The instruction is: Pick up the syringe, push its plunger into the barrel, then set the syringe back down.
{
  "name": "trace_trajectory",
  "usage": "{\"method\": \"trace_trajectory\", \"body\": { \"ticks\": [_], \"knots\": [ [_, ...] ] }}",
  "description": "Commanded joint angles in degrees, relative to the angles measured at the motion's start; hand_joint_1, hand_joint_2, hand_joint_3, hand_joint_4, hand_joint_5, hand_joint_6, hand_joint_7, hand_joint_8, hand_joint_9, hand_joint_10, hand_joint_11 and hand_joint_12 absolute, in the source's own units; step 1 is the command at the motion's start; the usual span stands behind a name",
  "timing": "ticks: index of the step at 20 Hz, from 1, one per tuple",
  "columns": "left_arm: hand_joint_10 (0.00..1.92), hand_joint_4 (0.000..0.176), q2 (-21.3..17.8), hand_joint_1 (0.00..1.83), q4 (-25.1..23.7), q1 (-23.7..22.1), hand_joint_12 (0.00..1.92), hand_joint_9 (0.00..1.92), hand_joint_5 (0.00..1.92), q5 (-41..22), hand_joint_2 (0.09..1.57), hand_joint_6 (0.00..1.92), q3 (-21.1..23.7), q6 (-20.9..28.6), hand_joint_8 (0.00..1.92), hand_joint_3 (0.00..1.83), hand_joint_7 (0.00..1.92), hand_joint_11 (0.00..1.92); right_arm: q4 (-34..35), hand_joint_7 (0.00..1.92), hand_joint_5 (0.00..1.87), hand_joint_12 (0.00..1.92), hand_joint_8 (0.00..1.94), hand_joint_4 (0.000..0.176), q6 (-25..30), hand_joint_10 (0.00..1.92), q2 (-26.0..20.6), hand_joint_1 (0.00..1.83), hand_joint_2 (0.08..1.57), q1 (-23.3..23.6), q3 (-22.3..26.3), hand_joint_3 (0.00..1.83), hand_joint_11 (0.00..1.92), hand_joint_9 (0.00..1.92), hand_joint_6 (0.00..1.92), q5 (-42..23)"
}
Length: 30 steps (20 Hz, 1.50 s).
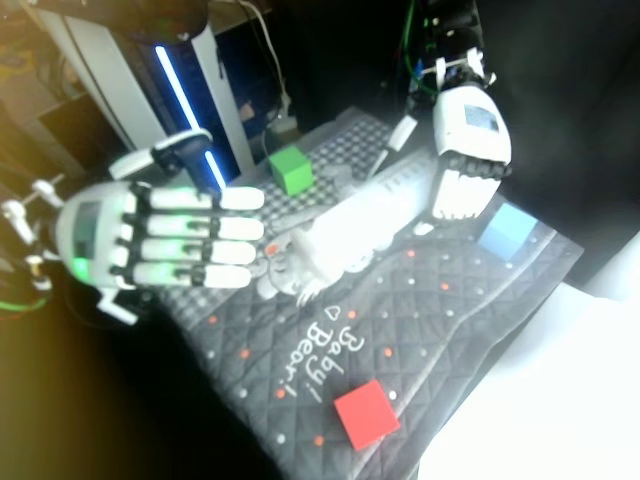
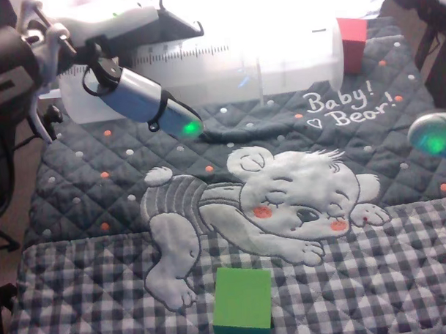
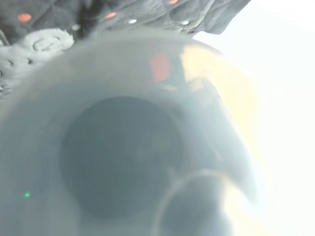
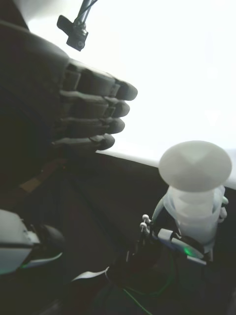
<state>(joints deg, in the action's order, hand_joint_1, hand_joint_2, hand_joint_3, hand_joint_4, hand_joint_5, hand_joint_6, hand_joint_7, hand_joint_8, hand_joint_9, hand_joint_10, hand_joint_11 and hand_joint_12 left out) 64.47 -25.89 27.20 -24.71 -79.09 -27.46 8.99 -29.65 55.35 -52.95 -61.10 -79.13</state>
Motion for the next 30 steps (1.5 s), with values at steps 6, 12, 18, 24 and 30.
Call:
{"method": "trace_trajectory", "body": {
  "ticks": [6,12,18,24,30],
  "knots": [
    [1.92,0.0,-0.1,1.54,1.6,-1.2,1.92,1.54,1.2,-7.6,1.15,1.92,0.1,1.8,1.92,0.0,1.42,1.57,1.5,0.0,0.01,0.13,0.0,0.0,1.5,0.0,1.5,0.0,0.81,-0.7,-1.0,0.01,0.02,0.0,0.0,-7.0],
    [1.92,0.0,0.0,1.57,0.9,-1.3,1.92,1.56,1.25,-7.7,1.13,1.92,0.3,2.7,1.92,0.0,1.44,1.58,2.0,0.0,0.0,0.0,0.0,0.0,1.8,0.0,2.9,0.0,0.83,-1.4,-1.4,0.0,0.0,0.0,0.0,-6.9],
    [1.92,0.0,0.0,1.61,0.1,-1.7,1.92,1.6,1.15,-8.7,1.13,1.92,0.5,3.9,1.92,0.0,1.46,1.61,2.0,0.0,0.0,0.0,0.0,0.0,1.8,0.0,3.7,0.0,0.77,-1.4,-1.5,0.0,0.0,0.0,0.0,-6.7],
    [1.92,0.0,0.4,1.57,-2.4,-2.1,1.92,1.58,1.29,-9.6,1.14,1.92,0.1,8.1,1.92,0.0,1.48,1.59,1.4,0.0,0.03,0.0,0.0,0.0,2.1,0.0,4.3,0.0,0.83,-1.4,-1.5,0.01,0.0,0.0,0.01,-6.2],
    [1.92,0.0,0.6,1.58,-3.0,-2.8,1.92,1.59,1.26,-9.8,1.14,1.92,0.1,8.2,1.92,0.0,1.48,1.6,0.9,0.0,0.02,0.0,0.0,0.0,2.2,0.0,4.9,0.0,0.82,-1.4,-1.5,0.0,0.0,0.0,0.01,-5.9]
  ]
}}
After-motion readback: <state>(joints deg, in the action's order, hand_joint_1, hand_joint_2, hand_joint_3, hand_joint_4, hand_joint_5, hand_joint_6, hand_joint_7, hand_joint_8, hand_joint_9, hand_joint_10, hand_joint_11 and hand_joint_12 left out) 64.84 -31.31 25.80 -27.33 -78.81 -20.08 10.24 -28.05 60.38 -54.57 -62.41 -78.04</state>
